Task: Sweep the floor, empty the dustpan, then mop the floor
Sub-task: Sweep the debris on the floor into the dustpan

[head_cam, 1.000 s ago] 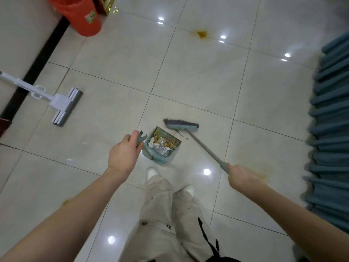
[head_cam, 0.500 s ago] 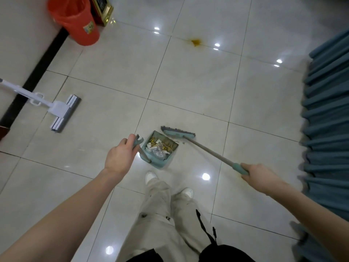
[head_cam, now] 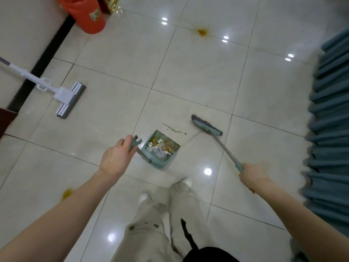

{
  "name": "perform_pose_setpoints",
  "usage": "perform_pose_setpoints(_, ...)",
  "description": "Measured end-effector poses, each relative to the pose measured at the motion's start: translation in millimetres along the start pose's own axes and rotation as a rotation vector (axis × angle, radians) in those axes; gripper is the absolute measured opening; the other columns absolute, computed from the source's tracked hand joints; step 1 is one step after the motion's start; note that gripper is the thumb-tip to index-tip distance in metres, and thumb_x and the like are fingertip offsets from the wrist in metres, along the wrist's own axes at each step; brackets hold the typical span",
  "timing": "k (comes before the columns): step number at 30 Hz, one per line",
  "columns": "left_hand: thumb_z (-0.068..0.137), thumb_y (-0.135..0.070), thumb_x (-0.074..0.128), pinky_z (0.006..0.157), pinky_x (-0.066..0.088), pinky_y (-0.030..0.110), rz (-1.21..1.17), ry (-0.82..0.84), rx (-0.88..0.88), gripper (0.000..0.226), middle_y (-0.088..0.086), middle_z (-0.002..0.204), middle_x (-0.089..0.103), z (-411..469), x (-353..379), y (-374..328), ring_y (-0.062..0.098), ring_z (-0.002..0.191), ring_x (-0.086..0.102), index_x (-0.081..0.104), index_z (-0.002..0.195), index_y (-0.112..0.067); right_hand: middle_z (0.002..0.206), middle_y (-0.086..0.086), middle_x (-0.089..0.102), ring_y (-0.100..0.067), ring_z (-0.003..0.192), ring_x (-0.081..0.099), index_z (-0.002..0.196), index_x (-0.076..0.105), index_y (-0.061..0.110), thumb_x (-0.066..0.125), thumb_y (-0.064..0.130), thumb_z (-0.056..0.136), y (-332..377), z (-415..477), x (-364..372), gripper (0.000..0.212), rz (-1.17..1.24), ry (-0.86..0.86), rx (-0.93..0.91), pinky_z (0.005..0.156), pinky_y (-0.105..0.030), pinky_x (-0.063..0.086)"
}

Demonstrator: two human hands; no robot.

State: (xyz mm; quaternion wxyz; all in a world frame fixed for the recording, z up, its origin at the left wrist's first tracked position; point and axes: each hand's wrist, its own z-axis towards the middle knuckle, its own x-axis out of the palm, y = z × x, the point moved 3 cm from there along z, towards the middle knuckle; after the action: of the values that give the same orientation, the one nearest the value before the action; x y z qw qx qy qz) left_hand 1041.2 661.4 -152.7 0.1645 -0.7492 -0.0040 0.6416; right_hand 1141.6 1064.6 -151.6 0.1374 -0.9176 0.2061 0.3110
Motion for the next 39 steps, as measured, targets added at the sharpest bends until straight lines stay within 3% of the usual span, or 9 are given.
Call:
perform_pose_setpoints(5,0.094,-0.03,0.053,0.048,0.042,0.037,-0.016,0.015,-0.03,0.024,0.013,0.087,0.06,-8.7,6.1,4.7,0.041,0.06,0.059,0.04,0.105,-0.013,0.089,-0.002,0.051,-0.02,0.076,0.053,0.128,0.048,0.015,0.042,0.012,0.096,1.2,-32.2,35.9,0.032,-0.129,-0.017,-0.085,0.059,-0.028,0.048)
perform_pose_setpoints(10,0.096,-0.03,0.049,0.05,0.037,0.036,-0.012,0.036,-0.015,0.025,0.013,0.093,0.06,-11.0,4.7,0.2,0.041,0.066,0.06,0.044,0.112,-0.011,0.085,0.004,0.05,-0.009,0.063,0.049,0.132,0.045,0.028,0.041,0.015,0.096,9.8,-72.4,65.7,0.039,-0.192,0.036,-0.15,0.049,-0.022,0.039)
perform_pose_setpoints(16,0.097,-0.033,0.048,0.051,0.037,0.036,0.016,0.033,-0.037,0.029,0.014,0.093,0.059,-17.6,0.4,6.5,0.042,0.066,0.061,0.044,0.116,-0.011,0.091,0.003,0.057,-0.02,0.081,0.059,0.123,0.054,0.031,0.051,0.031,0.094,2.0,-95.2,41.7,0.029,-0.18,-0.027,-0.163,0.069,-0.032,0.052)
perform_pose_setpoints(19,0.096,-0.032,0.049,0.052,0.037,0.036,0.022,0.029,-0.046,0.029,0.014,0.093,0.059,-23.7,-1.7,11.8,0.042,0.066,0.062,0.044,0.115,-0.011,0.081,0.007,0.049,-0.015,0.074,0.054,0.121,0.055,0.028,0.051,0.035,0.095,-1.4,-98.3,31.5,0.027,-0.132,-0.053,-0.129,0.057,-0.028,0.047)
perform_pose_setpoints(21,0.095,-0.032,0.052,0.049,0.035,0.035,0.018,0.006,-0.037,0.027,0.013,0.089,0.06,-29.2,-2.3,16.1,0.041,0.062,0.062,0.042,0.112,-0.013,0.082,0.004,0.049,-0.014,0.068,0.05,0.121,0.054,0.024,0.049,0.034,0.097,5.8,-95.0,30.8,0.027,-0.098,-0.076,-0.091,0.051,-0.027,0.042)
perform_pose_setpoints(25,0.088,-0.028,0.066,0.041,0.029,0.028,0.045,-0.052,0.03,0.035,0.012,0.073,0.059,-39.5,-0.3,22.1,0.038,0.043,0.056,0.034,0.099,-0.019,0.091,-0.006,0.056,-0.025,0.077,0.058,0.116,0.054,0.013,0.047,0.025,0.097,39.2,-68.9,34.5,0.023,-0.042,-0.112,-0.043,0.06,-0.033,0.052)
perform_pose_setpoints(33,0.09,-0.027,0.062,0.043,0.032,0.031,0.033,-0.092,0.018,0.034,0.014,0.078,0.059,-32.1,3.1,19.5,0.04,0.048,0.058,0.031,0.101,-0.019,0.107,-0.01,0.061,-0.027,0.096,0.064,0.122,0.053,0.011,0.039,0.006,0.096,85.9,-48.8,41.6,0.029,-0.229,-0.08,-0.097,0.068,-0.03,0.047)
perform_pose_setpoints(37,0.089,-0.026,0.063,0.043,0.03,0.03,0.019,-0.096,0.025,0.035,0.014,0.078,0.059,-27.8,2.0,19.3,0.04,0.048,0.059,0.032,0.102,-0.019,0.078,0.004,0.044,-0.021,0.076,0.053,0.133,0.043,0.018,0.037,0.01,0.098,54.9,-70.6,65.0,0.036,-0.334,-0.079,-0.186,0.06,-0.03,0.042)
perform_pose_setpoints(39,0.09,-0.027,0.062,0.043,0.03,0.03,0.009,-0.092,0.023,0.034,0.015,0.079,0.059,-26.8,1.2,19.6,0.04,0.049,0.059,0.031,0.102,-0.02,0.078,0.005,0.042,-0.02,0.075,0.051,0.135,0.04,0.022,0.04,0.019,0.099,40.2,-83.0,63.1,0.037,-0.357,-0.051,-0.214,0.058,-0.029,0.041)
